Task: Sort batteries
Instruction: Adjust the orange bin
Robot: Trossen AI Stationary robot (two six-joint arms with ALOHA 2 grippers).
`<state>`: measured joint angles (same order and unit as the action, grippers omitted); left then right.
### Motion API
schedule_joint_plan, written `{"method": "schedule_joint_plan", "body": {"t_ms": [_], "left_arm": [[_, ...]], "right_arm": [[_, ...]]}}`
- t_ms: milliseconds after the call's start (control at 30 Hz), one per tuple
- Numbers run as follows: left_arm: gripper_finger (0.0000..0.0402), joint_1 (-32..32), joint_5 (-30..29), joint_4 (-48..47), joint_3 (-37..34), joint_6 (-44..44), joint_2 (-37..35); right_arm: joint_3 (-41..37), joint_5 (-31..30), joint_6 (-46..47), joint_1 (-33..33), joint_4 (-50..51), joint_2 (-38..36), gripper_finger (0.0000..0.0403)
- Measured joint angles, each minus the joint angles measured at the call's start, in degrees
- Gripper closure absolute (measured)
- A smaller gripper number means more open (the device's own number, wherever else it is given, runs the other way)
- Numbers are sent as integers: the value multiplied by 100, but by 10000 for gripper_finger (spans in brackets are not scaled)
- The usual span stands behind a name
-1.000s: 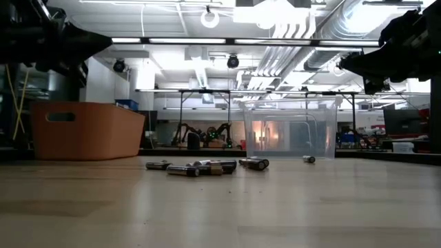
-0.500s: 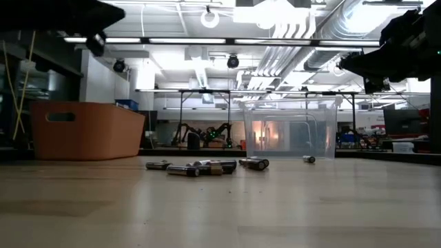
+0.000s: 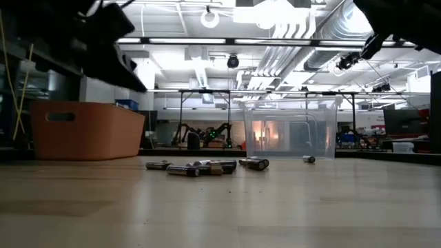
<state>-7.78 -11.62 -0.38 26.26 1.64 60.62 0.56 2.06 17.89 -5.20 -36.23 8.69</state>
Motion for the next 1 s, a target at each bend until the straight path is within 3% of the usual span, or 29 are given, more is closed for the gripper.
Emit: {"method": "schedule_joint_plan", "body": {"t_ms": [200,367,467,567,700,800,867,933,1000], "left_arm": [[327,-12,-744,-852,817,1131,985],[267,-15,-1543,-1527,1544,1969,1680],[249,-14,-2659,-2232,1950,1861,1841],[246,52,-3250,-2766,2239,1272,1706],[267,369,-3932,-3684,2493,113,1215],[331,867,-4569,-4082,2542,-399,744],[380,1401,-4522,-4051,2547,-650,461],[389,1971,-4144,-4032,2549,-859,290],[395,2550,-3586,-4037,2549,-1013,243]], "right_arm": [[126,-648,7,-1,-150,1321,401],[702,-674,-259,-5,-131,2359,373],[1219,-680,-421,-5,271,2862,345],[1734,-680,-533,-5,715,3289,322],[2305,-603,-603,-1,1312,3718,310],[2612,-630,-772,-1,1588,4001,319],[2759,-925,-862,1,1606,4179,343],[2919,-1060,-1032,-3,1667,4364,381],[3080,-1146,-1132,-35,1798,4557,394]]}}
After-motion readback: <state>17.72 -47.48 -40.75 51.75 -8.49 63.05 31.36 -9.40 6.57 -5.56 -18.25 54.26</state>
